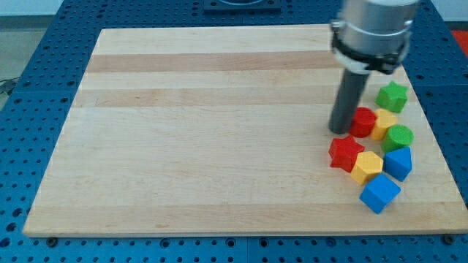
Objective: Push the green star into the group of the blocks
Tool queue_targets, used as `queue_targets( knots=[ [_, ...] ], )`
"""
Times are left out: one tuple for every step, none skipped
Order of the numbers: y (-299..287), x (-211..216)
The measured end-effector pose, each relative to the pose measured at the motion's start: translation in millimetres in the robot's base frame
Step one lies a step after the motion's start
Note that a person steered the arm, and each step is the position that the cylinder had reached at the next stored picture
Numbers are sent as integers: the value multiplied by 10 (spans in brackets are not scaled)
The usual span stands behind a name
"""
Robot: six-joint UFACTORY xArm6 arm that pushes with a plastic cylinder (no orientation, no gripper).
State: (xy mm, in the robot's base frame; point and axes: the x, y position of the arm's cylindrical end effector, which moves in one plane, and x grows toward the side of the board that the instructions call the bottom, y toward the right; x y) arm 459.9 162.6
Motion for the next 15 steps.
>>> queue_targets(
  knots=[
    [3,0],
    [3,0],
    [-82,-247],
    [66,-1111],
    [492,-1498],
    [1164,-1499],
    [1530,-1106],
    [1530,-963],
    [1530,-763],
    [1530,-769],
    [1530,-953],
    [1477,-1327],
    [1450,-1313],
    [1450,-1102],
    [1391,-750]
  ],
)
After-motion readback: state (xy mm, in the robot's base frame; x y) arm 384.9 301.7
